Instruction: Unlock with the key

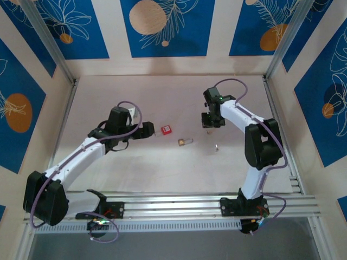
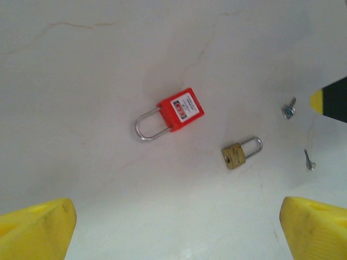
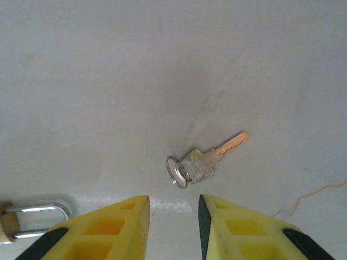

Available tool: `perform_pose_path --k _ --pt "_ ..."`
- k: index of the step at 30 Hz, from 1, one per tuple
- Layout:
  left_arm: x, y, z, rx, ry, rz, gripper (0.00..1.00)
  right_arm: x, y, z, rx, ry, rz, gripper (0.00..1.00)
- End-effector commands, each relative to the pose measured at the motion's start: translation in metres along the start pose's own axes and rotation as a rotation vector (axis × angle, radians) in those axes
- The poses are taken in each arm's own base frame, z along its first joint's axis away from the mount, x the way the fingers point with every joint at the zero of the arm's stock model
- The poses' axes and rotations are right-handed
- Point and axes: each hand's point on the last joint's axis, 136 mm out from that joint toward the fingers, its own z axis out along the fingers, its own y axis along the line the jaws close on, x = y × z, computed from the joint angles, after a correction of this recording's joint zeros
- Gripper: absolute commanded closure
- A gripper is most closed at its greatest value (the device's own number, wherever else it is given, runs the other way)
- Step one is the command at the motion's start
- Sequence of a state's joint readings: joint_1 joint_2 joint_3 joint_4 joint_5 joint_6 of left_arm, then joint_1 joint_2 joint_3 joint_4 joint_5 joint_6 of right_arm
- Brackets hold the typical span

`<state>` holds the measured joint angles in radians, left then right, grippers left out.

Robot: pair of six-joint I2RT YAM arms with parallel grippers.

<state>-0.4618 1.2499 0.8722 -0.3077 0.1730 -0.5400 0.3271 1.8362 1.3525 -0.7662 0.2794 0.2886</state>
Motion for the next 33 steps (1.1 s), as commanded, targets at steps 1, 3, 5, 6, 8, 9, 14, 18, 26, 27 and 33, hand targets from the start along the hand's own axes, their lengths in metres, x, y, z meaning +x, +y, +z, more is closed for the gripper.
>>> perform_pose_path --k 1,3,5,6,8,9,14,18,26,27,33 --pt "-0.001 -0.022 0.009 0.079 0.023 0.052 0.05 0.012 0.007 0.012 -0.033 0.055 -0.057 0.64" --pt "0.001 -0.030 0.012 0.094 0.036 0.066 0.04 0.014 0.006 0.018 -0.025 0.072 -0.055 0.62" --pt "0.002 -0.035 0.014 0.107 0.045 0.083 0.05 0.012 0.007 0.021 -0.020 0.067 -0.061 0.62" --pt "0.003 -0.038 0.014 0.109 0.048 0.092 0.04 0.011 0.005 0.022 -0.011 0.066 -0.062 0.62" --pt "0.004 -0.040 0.015 0.113 0.052 0.096 0.04 0.010 0.003 0.025 0.003 0.072 -0.069 0.63" --pt "0.005 -0.040 0.016 0.112 0.055 0.097 0.04 0.010 0.001 0.026 0.009 0.077 -0.066 0.63" --pt "0.010 -0.039 0.018 0.107 0.066 0.102 0.04 0.012 -0.002 0.035 0.023 0.101 -0.067 0.66" --pt "0.009 -0.040 0.017 0.106 0.067 0.106 0.04 0.012 -0.004 0.038 0.034 0.101 -0.062 0.69" --pt "0.009 -0.041 0.017 0.107 0.068 0.105 0.04 0.002 -0.003 0.034 0.063 0.067 -0.069 0.82" --pt "0.008 -0.041 0.016 0.107 0.066 0.107 0.04 0.002 -0.005 0.035 0.067 0.073 -0.067 0.85" --pt "0.009 -0.041 0.013 0.108 0.061 0.112 0.04 0.002 -0.001 0.032 0.060 0.065 -0.071 0.91"
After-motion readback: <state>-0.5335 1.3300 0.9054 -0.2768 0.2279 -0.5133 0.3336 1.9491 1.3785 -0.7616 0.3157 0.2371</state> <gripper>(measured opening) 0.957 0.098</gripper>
